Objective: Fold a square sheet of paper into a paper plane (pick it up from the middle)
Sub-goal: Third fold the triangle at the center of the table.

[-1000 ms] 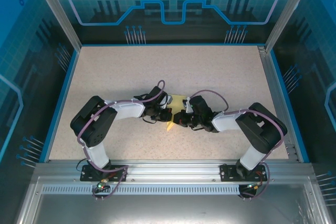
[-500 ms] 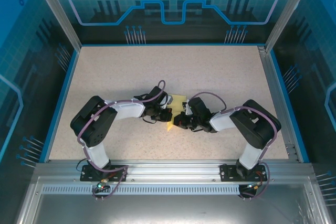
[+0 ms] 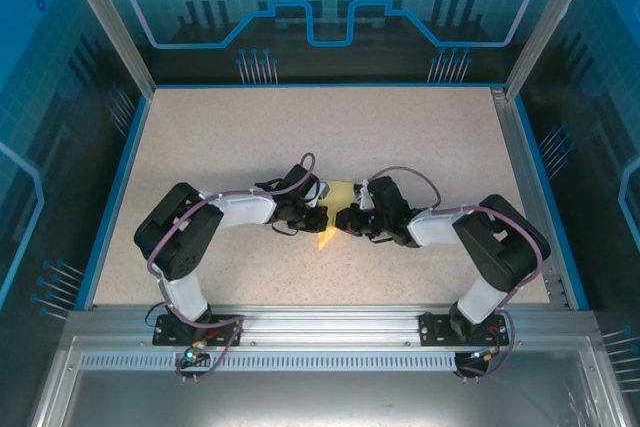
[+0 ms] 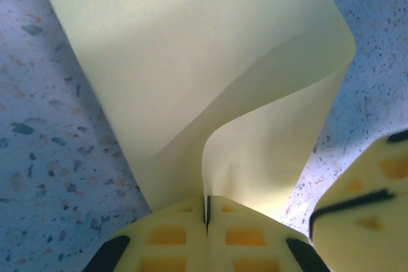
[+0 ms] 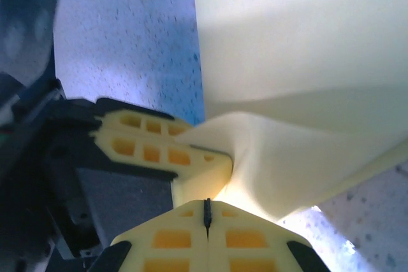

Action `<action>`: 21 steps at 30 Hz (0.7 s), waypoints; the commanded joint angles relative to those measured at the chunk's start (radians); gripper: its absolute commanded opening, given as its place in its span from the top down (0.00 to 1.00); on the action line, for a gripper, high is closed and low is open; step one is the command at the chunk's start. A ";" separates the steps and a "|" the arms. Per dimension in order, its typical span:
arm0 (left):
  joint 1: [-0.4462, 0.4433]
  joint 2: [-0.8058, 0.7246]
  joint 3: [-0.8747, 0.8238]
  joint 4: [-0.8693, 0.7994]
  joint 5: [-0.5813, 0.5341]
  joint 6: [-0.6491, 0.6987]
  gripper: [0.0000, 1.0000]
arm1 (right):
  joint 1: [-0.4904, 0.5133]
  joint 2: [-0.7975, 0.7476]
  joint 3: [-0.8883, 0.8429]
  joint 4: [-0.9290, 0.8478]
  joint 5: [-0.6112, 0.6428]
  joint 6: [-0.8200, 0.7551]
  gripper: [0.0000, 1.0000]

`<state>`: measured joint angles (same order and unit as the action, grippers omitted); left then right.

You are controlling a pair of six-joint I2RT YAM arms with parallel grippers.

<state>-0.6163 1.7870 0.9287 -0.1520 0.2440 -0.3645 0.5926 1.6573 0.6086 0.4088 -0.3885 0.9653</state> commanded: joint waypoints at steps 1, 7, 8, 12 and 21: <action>-0.007 0.043 0.001 -0.060 0.004 0.018 1.00 | -0.027 0.024 0.030 -0.031 -0.044 -0.041 1.00; -0.007 0.043 -0.001 -0.063 0.002 0.019 1.00 | -0.048 0.087 0.042 -0.032 -0.034 -0.048 1.00; -0.007 0.042 -0.001 -0.063 0.002 0.020 1.00 | -0.050 0.096 0.040 -0.037 -0.028 -0.048 1.00; -0.007 0.043 -0.002 -0.063 0.004 0.021 1.00 | -0.055 0.127 0.042 -0.081 0.015 -0.061 1.00; -0.007 0.043 0.001 -0.070 -0.002 0.025 1.00 | -0.107 0.021 0.065 -0.133 -0.083 -0.097 0.99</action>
<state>-0.6163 1.7878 0.9306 -0.1524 0.2443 -0.3637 0.5144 1.7340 0.6437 0.3359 -0.4408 0.9127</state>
